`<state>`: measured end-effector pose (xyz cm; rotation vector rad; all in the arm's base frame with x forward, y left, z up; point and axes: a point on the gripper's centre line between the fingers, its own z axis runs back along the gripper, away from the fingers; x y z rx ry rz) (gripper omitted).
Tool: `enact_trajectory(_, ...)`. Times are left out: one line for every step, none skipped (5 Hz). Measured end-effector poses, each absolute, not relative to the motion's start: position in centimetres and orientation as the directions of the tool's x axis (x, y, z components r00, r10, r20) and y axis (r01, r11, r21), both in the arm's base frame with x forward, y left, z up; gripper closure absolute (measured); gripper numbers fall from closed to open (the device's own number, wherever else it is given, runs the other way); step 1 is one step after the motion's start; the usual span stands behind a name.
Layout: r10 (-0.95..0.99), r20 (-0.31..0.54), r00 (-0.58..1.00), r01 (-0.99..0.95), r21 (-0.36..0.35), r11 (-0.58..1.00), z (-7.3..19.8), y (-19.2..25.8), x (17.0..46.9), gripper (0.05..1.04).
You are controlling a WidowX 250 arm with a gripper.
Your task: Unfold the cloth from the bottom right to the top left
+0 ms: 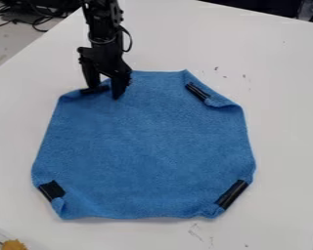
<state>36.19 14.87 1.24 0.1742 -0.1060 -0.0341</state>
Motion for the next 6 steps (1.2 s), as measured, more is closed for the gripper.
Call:
enact_trajectory(-0.037, 0.139, 0.990, 0.008, 0.207, 0.978, 2.2, 16.5, 36.0, 0.080)
enact_trajectory(-0.027, 0.168, 0.985, -0.012, 0.228, 0.974, 2.4, 18.5, 35.7, 0.083)
enact_trajectory(-0.037, 0.187, 0.982, -0.012, 0.255, 0.967, 3.2, 19.8, 36.1, 0.083)
enact_trajectory(-0.046, 0.192, 0.980, -0.008, 0.275, 0.961, 3.4, 20.3, 36.3, 0.083)
enact_trajectory(-0.051, 0.202, 0.978, -0.012, 0.298, 0.955, 4.1, 20.8, 36.7, 0.083)
enact_trajectory(-0.048, 0.181, 0.982, -0.007, 0.294, 0.956, 4.1, 20.7, 36.4, 0.083)
